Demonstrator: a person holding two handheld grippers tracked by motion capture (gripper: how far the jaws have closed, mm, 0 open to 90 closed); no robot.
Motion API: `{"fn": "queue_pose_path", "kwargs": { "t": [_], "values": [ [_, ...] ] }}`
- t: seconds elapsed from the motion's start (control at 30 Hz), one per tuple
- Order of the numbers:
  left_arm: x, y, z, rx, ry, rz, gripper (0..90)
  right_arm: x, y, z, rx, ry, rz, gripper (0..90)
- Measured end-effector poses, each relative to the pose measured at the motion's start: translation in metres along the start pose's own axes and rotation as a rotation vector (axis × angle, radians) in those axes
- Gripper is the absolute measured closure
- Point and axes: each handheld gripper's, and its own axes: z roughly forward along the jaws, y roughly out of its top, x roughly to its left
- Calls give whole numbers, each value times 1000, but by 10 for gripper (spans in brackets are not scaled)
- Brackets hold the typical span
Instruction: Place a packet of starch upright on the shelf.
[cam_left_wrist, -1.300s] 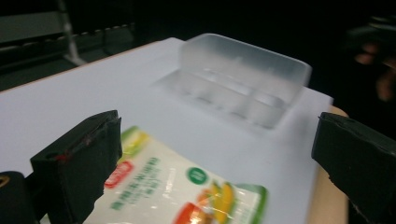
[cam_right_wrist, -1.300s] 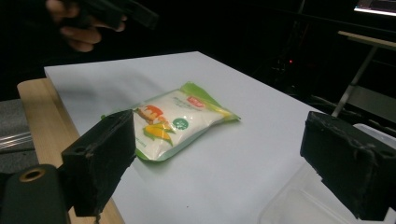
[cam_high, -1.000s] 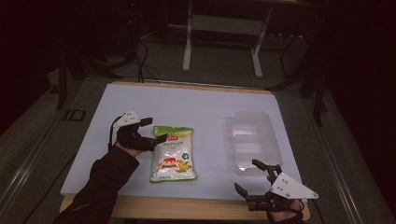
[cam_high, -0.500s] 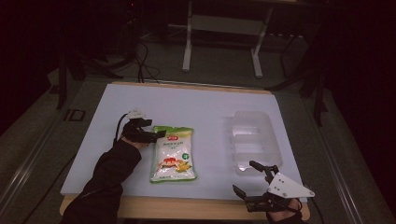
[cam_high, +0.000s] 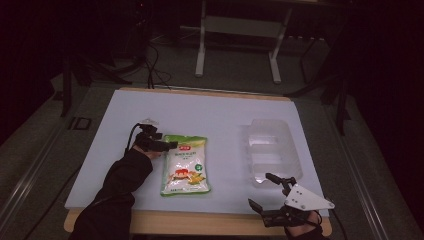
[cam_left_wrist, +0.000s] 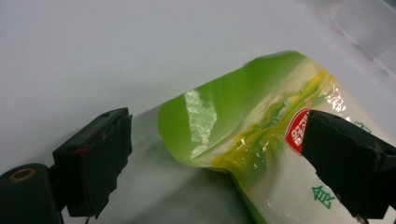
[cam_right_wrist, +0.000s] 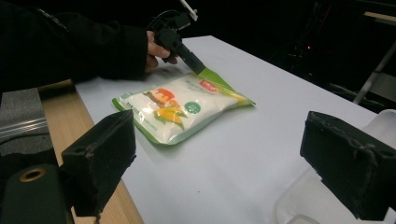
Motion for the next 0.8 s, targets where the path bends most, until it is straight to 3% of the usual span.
{"fn": "queue_pose_path", "kwargs": {
  "t": [0.17,0.37,0.47,0.63,0.8],
  "values": [
    [2,-1,3,10,-9,-4,95,0,0,0,4,2,0,102],
    [1,-3,6,24,-65,-2,163,0,0,1,8,7,-1,102],
    [-8,-4,8,47,-99,36,218,1,0,1,7,10,0,102],
    [-12,-4,6,75,-76,65,316,2,0,1,9,8,-4,102],
    [-27,-1,6,154,-20,124,441,1,0,2,11,8,-5,102]
  ]
}}
